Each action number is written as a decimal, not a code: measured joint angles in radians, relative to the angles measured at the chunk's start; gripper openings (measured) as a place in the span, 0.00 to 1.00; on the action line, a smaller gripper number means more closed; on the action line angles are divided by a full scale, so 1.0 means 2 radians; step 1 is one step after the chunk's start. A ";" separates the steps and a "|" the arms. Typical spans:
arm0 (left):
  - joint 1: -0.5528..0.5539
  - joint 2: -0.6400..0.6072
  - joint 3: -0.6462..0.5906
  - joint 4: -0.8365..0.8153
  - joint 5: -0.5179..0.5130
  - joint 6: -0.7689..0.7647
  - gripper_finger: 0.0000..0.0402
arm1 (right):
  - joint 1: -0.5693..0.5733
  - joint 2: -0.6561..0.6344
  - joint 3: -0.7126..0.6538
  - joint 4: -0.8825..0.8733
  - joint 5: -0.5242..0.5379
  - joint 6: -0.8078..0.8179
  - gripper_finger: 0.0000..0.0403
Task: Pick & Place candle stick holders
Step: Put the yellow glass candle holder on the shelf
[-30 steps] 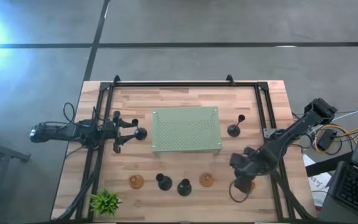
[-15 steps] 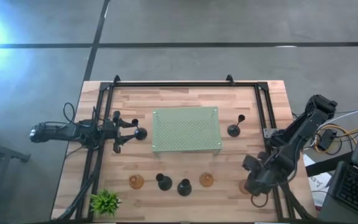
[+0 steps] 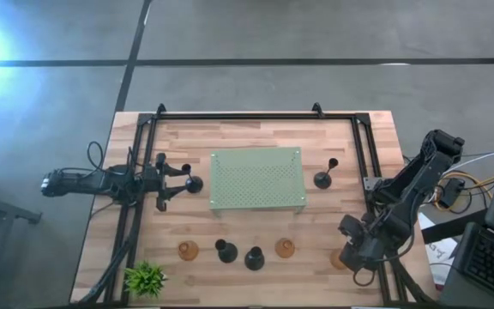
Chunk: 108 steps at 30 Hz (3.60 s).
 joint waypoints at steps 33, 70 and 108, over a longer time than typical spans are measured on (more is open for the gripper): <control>0.000 0.000 -0.001 0.001 0.000 0.000 0.56 | 0.003 -0.002 -0.050 0.093 -0.038 -0.018 0.10; 0.000 0.000 -0.001 0.001 0.000 0.000 0.56 | -0.437 0.149 0.424 -0.254 -0.060 -0.798 0.05; 0.000 0.000 -0.001 0.001 0.000 0.000 0.56 | -0.592 0.227 0.458 -0.259 -0.131 -0.931 0.05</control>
